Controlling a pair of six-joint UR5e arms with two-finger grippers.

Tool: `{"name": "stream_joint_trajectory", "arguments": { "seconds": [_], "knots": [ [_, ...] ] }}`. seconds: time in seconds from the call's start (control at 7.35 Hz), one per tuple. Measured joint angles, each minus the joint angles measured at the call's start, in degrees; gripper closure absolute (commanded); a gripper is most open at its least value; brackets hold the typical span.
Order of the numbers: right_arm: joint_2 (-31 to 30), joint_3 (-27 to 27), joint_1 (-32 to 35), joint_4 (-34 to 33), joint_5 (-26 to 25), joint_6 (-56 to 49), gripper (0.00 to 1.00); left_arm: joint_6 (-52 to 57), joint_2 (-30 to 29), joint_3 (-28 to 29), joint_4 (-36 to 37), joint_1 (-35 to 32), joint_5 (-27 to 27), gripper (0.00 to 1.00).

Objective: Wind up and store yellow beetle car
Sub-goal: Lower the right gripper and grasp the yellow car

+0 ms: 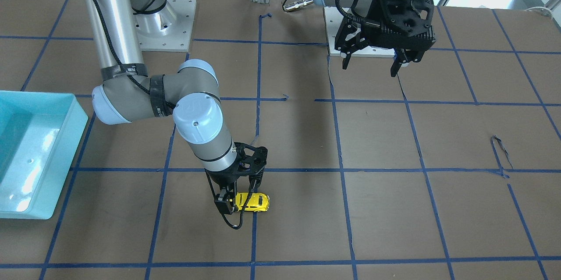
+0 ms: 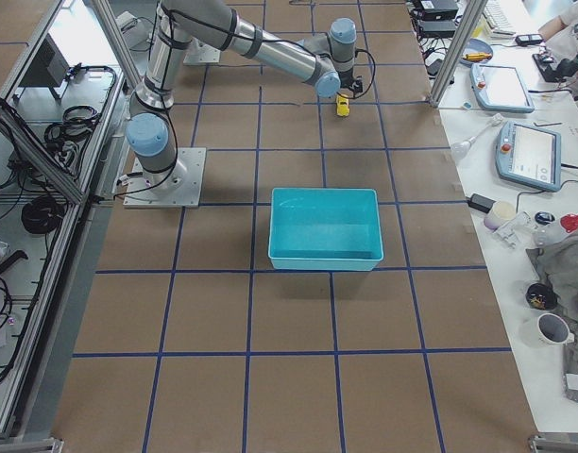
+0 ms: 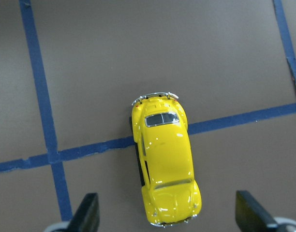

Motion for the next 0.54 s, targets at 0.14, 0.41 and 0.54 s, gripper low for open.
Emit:
{"name": "stream_joint_trajectory", "arguments": {
  "seconds": [0.14,0.41,0.54],
  "knots": [
    [1.0,-0.1,0.2,-0.5,0.0,-1.2,0.0,-1.7,-0.2,0.5,-0.3,0.0,-0.1,0.0],
    [2.4,-0.3,0.3,-1.3,0.0,-2.6,0.02,-2.5,-0.1,0.5,-0.3,0.2,-0.3,0.0],
    [3.2,-0.3,0.4,-2.0,0.0,-3.4,0.05,-2.3,0.0,0.3,-0.2,0.3,-0.3,0.0]
  ]
}}
